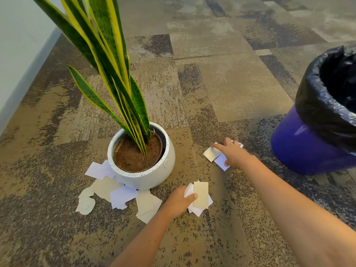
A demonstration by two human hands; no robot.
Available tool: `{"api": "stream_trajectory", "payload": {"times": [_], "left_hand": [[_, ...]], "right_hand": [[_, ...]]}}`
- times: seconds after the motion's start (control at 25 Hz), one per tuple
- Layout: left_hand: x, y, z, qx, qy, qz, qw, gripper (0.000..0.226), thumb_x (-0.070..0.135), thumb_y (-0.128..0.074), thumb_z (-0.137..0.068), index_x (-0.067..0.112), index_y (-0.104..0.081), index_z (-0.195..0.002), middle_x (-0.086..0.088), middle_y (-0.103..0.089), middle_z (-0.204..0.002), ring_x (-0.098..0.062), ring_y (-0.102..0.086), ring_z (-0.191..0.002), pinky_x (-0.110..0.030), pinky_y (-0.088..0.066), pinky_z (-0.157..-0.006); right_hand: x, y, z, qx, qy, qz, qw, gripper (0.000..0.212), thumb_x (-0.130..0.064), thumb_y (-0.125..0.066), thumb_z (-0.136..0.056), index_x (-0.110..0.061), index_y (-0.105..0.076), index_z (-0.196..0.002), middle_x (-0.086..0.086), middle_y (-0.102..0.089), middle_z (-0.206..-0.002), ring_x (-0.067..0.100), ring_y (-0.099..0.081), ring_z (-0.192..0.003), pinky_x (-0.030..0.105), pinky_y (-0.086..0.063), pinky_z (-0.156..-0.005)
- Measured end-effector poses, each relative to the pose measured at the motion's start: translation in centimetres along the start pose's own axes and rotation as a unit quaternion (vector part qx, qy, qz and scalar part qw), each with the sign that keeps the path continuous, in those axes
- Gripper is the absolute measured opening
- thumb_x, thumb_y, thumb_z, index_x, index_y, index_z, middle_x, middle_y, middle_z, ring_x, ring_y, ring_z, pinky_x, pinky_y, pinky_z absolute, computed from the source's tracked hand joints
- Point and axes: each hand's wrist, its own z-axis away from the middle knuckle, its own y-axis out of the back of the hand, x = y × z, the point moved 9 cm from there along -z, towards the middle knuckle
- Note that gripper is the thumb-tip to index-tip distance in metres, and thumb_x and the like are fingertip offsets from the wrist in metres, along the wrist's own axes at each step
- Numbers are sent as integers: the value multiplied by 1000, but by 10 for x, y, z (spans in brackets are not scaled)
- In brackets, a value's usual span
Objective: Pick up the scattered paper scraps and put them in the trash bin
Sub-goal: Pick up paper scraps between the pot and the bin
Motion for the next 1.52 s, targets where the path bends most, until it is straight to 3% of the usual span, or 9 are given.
{"api": "stream_trajectory", "payload": {"times": [0.12,0.24,0.44,0.64,0.8,0.92,1.08,1.28,1.52], "left_hand": [[-1,1,0,2,8,-8,1000,36,31,-53,-94,17,-55,-127,-4,-63,-122,-21,-58,-112,-38,-47,-97],[1,1,2,5,9,-13,1000,37,31,-53,-94,15,-55,-127,-5,-62,-123,-22,-57,-112,-36,-46,-96],[4,1,2,7,-3,-23,1000,36,29,-52,-95,14,-55,-127,-6,-62,-123,-22,-57,-112,-36,-47,-94],[4,0,1,9,-9,-24,1000,35,28,-51,-95,15,-55,-128,-5,-62,-123,-21,-57,-111,-34,-46,-93],[4,0,1,5,-8,-13,1000,34,27,-52,-95,14,-56,-127,-7,-63,-122,-23,-58,-112,-39,-48,-97],[3,1,1,8,-4,-13,1000,35,27,-53,-95,12,-55,-127,-8,-63,-123,-23,-58,-112,-39,-47,-98],[3,1,0,6,-2,-16,1000,36,26,-53,-95,11,-54,-128,-9,-62,-124,-24,-58,-113,-37,-48,-96],[3,0,0,6,1,-15,1000,37,27,-53,-95,10,-53,-128,-9,-61,-124,-24,-57,-113,-35,-47,-94],[1,0,-2,2,1,-18,1000,36,27,-52,-95,11,-54,-127,-8,-62,-123,-23,-58,-112,-35,-47,-93]], "right_hand": [[3,-2,3,7,1,-33,999,68,1,-65,-83,-26,-36,-138,16,-29,-134,42,-35,-121,43,-47,-80],[7,-2,8,37,-2,-66,997,57,-5,-68,-82,-19,-42,-131,16,-32,-133,42,-40,-118,44,-47,-82],[43,-7,16,120,-148,-248,950,86,-25,-79,-75,-8,-28,-142,24,-24,-143,46,-29,-129,48,-31,-106],[63,-18,21,121,-273,-372,879,98,-19,-83,-71,-3,-20,-144,24,-17,-146,46,-40,-126,45,-40,-101],[67,-18,18,120,-281,-411,859,100,-11,-83,-71,-1,-17,-145,27,-19,-147,44,-45,-124,43,-44,-95],[69,-16,12,123,-254,-421,862,92,-9,-82,-71,1,-23,-141,27,-40,-142,39,-44,-128,42,-44,-94],[58,-12,8,107,-179,-394,895,92,-11,-79,-75,-12,-23,-149,21,-45,-142,36,-46,-128,43,-43,-100],[54,-5,6,116,-140,-295,938,44,-18,-77,-78,-3,-59,-115,20,-61,-122,33,-57,-110,38,-47,-87],[50,5,2,105,-99,-212,966,33,-22,-79,-76,0,-68,-98,18,-21,-154,37,-15,-143,44,-27,-109]]}}
